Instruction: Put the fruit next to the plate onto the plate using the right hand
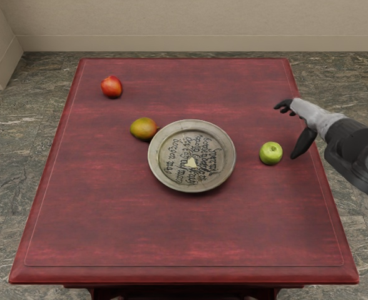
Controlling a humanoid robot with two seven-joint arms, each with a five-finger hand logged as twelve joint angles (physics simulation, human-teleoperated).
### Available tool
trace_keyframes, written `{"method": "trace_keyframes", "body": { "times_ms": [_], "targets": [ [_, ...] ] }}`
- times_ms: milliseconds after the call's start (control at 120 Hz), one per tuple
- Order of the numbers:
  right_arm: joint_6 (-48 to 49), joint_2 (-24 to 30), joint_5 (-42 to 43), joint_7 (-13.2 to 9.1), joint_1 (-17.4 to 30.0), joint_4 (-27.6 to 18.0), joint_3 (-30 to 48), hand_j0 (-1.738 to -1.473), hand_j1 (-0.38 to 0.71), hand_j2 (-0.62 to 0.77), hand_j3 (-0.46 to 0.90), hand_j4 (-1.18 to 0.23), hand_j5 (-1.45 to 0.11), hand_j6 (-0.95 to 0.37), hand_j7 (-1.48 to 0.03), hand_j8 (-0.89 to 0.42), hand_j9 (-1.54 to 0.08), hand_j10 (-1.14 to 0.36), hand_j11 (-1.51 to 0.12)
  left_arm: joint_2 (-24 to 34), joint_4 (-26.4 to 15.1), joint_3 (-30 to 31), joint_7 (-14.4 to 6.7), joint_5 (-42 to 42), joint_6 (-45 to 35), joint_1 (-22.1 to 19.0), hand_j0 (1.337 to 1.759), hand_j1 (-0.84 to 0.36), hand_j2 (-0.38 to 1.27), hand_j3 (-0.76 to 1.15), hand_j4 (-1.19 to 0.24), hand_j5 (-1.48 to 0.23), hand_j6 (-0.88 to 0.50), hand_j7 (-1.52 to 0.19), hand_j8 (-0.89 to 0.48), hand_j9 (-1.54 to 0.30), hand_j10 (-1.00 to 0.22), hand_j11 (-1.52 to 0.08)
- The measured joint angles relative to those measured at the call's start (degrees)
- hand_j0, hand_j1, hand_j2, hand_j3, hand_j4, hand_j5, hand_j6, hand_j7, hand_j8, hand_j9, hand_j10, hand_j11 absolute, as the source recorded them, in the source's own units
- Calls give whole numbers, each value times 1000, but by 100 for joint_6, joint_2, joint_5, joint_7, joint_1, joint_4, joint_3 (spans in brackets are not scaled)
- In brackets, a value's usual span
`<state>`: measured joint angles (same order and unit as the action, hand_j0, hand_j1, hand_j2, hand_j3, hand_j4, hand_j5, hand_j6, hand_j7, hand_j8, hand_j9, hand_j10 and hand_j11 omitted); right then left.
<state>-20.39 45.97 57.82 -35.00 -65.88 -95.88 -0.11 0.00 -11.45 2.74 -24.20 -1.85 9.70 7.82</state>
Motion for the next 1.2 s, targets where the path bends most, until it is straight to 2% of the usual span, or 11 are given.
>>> {"method": "trace_keyframes", "body": {
  "times_ms": [125, 317, 767, 1200],
  "targets": [
    [-403, -53, 121, 0, 37, -80, -300, -1658, 15, -58, 0, -310, -398, -312, -398, -311, -398, -310, -398, 0, -12, -2, -2, 0, -2, 2, 1658, 338, 2, 0, -9, -12, -9, -12, -9, -12, -9, -12],
    [-607, -135, 179, 0, 139, -105, -409, -1658, 46, -62, 0, -335, -432, -337, -431, -336, -431, -335, -431, 0, -15, -3, -1, 0, -2, 0, 1658, 338, 2, 0, -9, -12, -9, -12, -9, -12, -9, -12],
    [-791, -332, 305, 0, 208, -65, -588, -1658, 56, -64, 0, -342, -442, -344, -441, -343, -442, -342, -442, 0, -16, -3, -1, 0, -2, 17, 1658, 338, 2, 0, -9, -12, -9, -12, -9, -12, -9, -12],
    [-955, -724, 399, 0, 202, 272, -783, -1658, 46, -63, 0, -334, -431, -335, -431, -335, -431, -334, -431, 0, -7, -6, -2, 1, -3, 26, 1658, 338, 2, 0, -9, -12, -9, -12, -9, -12, -9, -12]
  ]
}}
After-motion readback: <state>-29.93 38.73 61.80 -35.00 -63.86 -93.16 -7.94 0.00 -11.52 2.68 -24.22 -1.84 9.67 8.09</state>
